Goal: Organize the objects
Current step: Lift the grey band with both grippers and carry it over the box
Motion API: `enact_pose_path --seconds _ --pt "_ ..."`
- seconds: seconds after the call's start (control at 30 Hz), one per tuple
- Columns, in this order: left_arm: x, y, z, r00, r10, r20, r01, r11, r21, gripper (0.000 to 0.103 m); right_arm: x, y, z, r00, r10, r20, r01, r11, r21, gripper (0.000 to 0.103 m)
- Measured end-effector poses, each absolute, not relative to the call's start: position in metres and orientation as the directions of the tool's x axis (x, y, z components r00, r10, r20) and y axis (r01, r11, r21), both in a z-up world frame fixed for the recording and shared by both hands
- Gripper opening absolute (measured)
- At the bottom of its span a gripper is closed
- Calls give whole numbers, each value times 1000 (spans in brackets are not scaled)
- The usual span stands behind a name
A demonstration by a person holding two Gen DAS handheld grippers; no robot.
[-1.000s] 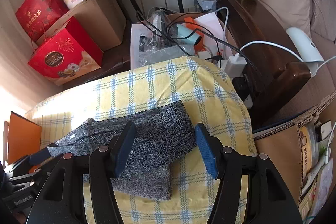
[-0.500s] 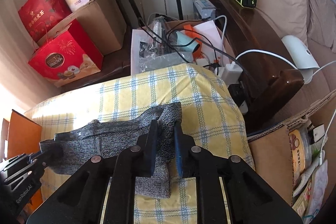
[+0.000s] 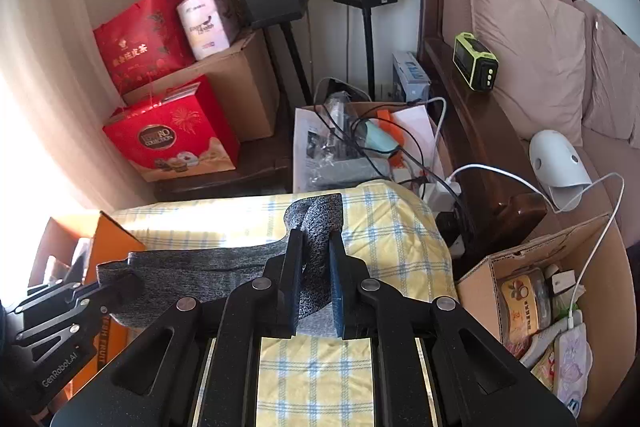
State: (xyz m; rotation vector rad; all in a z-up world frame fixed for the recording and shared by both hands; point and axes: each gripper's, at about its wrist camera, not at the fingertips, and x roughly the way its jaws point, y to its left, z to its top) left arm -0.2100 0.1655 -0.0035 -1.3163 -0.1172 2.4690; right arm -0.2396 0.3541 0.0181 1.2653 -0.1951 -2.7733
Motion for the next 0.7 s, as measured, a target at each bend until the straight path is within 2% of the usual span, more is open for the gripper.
enact_pose_path --seconds 0.27,0.43,0.7 --pt "-179 119 30 -533 360 -765 -264 -931 -254 6 -214 312 53 -660 -278 -698 137 -958 253 11" --pt "-164 80 49 -570 331 -752 -241 -942 -232 6 -206 269 66 -626 -381 -681 215 -923 319 11" --pt "-149 19 42 -589 278 -759 -164 -961 -224 6 -201 194 77 -592 -458 -663 329 -888 320 11"
